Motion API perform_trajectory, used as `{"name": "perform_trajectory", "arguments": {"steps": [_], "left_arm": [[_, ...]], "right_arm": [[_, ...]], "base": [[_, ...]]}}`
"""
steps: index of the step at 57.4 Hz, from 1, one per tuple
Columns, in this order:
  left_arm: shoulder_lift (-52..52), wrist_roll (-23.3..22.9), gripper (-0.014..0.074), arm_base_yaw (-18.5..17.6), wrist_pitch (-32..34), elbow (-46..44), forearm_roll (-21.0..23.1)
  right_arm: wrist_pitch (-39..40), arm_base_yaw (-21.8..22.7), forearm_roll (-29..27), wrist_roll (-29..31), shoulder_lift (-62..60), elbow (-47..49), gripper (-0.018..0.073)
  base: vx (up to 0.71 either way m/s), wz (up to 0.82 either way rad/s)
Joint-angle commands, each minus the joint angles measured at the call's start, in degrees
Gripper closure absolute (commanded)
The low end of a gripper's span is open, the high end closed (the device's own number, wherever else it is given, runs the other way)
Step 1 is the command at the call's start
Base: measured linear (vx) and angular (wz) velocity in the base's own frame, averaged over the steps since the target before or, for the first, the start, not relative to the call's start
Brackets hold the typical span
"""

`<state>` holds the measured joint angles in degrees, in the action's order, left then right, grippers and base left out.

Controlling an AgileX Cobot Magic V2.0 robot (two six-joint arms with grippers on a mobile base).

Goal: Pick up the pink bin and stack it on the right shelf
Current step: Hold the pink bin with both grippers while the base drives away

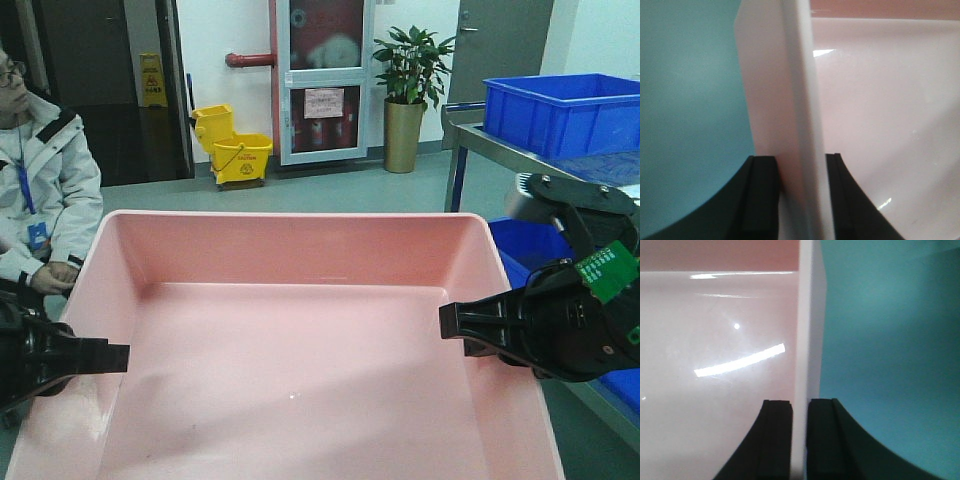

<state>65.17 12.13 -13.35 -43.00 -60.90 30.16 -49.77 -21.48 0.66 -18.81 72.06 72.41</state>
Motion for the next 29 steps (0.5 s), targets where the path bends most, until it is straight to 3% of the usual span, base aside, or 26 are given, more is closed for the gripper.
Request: {"name": "perform_trajectory", "arguments": {"steps": [1,29], "left_arm": [[-1.7,0.8,0.0598,-0.5,2.7,-1.8,3.1],[-1.7,0.8,0.0598,-0.5,2.7,-1.8,3.1]], "right_arm": [[5.0,0.4,0.7,0.4,-1.8,1.9,0.0568],[5.0,0.4,0.7,0.4,-1.8,1.9,0.0568]], "base": [[0.41,-0.05],[0.46,-0.04]]}}
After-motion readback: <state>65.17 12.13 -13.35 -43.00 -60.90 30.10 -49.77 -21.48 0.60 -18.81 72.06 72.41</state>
